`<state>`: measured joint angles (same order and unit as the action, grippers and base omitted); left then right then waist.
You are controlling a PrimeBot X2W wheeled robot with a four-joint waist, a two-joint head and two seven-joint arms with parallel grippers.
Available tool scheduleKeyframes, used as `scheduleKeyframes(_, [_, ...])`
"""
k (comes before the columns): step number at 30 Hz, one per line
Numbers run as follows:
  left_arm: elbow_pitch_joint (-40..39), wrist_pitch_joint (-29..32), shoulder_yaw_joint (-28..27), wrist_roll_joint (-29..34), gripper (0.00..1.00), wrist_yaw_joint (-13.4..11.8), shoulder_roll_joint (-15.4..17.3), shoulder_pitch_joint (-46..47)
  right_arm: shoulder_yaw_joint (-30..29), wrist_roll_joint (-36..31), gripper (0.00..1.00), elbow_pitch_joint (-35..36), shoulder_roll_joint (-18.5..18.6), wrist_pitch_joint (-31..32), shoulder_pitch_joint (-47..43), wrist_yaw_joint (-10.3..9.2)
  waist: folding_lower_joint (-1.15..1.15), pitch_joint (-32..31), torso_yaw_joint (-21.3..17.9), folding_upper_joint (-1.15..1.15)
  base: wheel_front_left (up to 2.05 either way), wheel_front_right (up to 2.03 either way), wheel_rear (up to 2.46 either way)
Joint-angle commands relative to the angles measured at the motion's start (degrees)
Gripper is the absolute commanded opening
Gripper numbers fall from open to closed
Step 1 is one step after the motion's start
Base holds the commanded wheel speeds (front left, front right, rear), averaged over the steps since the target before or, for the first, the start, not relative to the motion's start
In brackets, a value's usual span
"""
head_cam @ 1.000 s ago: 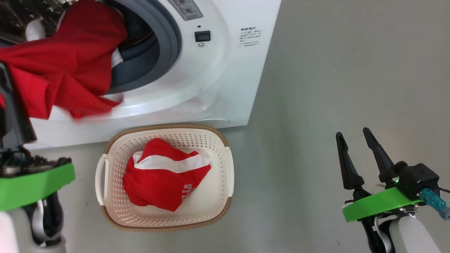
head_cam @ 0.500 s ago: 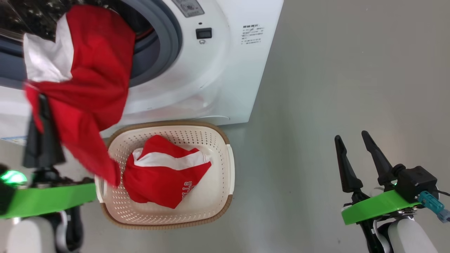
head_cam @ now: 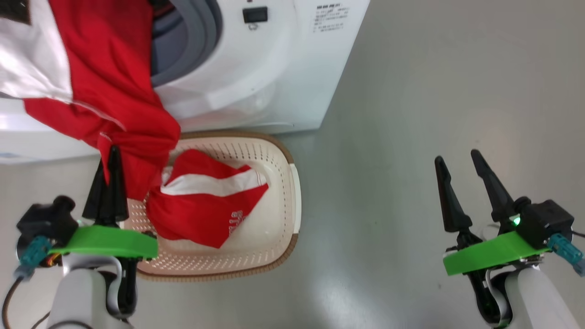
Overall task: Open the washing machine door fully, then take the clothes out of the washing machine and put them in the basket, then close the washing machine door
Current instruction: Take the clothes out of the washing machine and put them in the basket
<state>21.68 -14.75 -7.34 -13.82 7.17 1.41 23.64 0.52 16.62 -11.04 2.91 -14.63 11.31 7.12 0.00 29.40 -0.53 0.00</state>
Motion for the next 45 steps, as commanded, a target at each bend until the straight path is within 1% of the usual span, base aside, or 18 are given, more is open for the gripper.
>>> scheduleKeyframes(1, [-0.1, -0.3, -1.7, 0.8, 0.0, 0.3, 1.5, 0.7, 1.2, 0.1, 1.0, 1.5, 0.0, -0.4, 0.5, 0.36, 0.0, 2.5, -0.6, 0.0, 0.0, 0.0, 0.0])
scheduleKeyframes(11, [11.3, -0.3, -2.3, 3.7, 0.0, 0.3, 1.5, 6.9, 1.0, 0.5, 1.0, 2.3, 0.0, -0.4, 2.5, 0.36, 0.0, 6.7, -1.6, 0.0, 0.0, 0.0, 0.0])
scheduleKeyframes(12, [11.9, -0.3, -2.4, 3.8, 0.01, 0.3, 1.5, 7.5, 1.0, 0.5, 1.0, 2.4, 0.0, -0.4, 2.6, 0.36, 0.0, 6.9, -1.6, 0.0, 0.0, 0.0, 0.0])
scheduleKeyframes(13, [12.5, -0.3, -2.7, 4.1, 0.05, 0.3, 1.5, 8.0, 0.9, 0.5, 1.0, 2.5, 0.0, -0.4, 2.6, 0.36, 0.0, 7.2, -1.6, 0.0, 0.0, 0.0, 0.0])
scheduleKeyframes(15, [13.7, -0.3, -3.5, 4.5, 0.06, 0.3, 1.5, 8.9, 0.8, 0.5, 1.0, 2.6, 0.0, -0.4, 2.8, 0.36, 0.0, 7.7, -1.6, 0.0, 0.0, 0.0, 0.0])
scheduleKeyframes(17, [14.8, -0.3, -4.2, 4.9, 0.11, 0.3, 1.5, 9.7, 0.8, 0.4, 1.0, 2.6, 0.0, -0.4, 3.0, 0.36, 0.0, 8.0, -1.6, 0.0, 0.0, 0.0, 0.0])
scheduleKeyframes(19, [15.3, -0.3, -4.6, 5.0, 0.19, 0.3, 1.5, 10.4, 0.8, 0.4, 1.0, 2.6, 0.0, -0.4, 3.2, 0.36, 0.0, 8.2, -1.6, 0.0, 0.0, 0.0, 0.0])
scheduleKeyframes(21, [15.7, -0.3, -5.1, 5.1, 0.35, 0.3, 1.5, 10.8, 0.8, 0.4, 1.0, 2.5, 0.0, -0.4, 3.3, 0.36, 0.0, 8.3, -1.6, 0.0, 0.0, 0.0, 0.0])
scheduleKeyframes(24, [16.0, -0.3, -5.5, 5.2, 0.47, 0.3, 1.5, 11.0, 0.7, 0.5, 1.0, 2.5, 0.0, -0.4, 3.4, 0.36, 0.0, 8.2, -1.6, 0.0, 0.0, 0.0, 0.0])
scheduleKeyframes(25, [16.0, -0.3, -5.6, 5.2, 0.72, 0.3, 1.5, 11.0, 0.8, 0.5, 1.0, 2.4, 0.0, -0.4, 3.4, 0.36, 0.0, 8.1, -1.6, 0.0, 0.0, 0.0, 0.0])
scheduleKeyframes(27, [16.0, -0.3, -5.5, 5.1, 0.93, 0.3, 1.5, 10.9, 0.8, 0.6, 1.0, 2.4, 0.0, -0.4, 3.4, 0.36, 0.0, 7.9, -1.5, 0.0, 0.0, 0.0, 0.0])
scheduleKeyframes(28, [15.9, -0.3, -5.5, 5.1, 1.0, 0.3, 1.5, 10.9, 0.8, 0.6, 1.0, 2.4, 0.0, -0.4, 3.4, 0.36, 0.0, 7.8, -1.4, 0.0, 0.0, 0.0, 0.0])
scheduleKeyframes(39, [13.4, -0.3, -4.1, 3.6, 1.0, 0.3, 1.5, 8.6, 0.5, 0.5, 1.0, 1.7, 0.0, -0.4, 3.2, 0.36, 0.0, 5.8, -0.6, 0.0, 0.0, 0.0, 0.0])
scheduleKeyframes(45, [9.6, -0.3, -2.8, 3.2, 1.0, 0.3, 1.5, 7.0, 0.6, 0.4, 1.0, 1.5, 0.0, -0.4, 2.8, 0.36, 0.0, 4.5, -0.1, 0.0, 0.0, 0.0, 0.0])
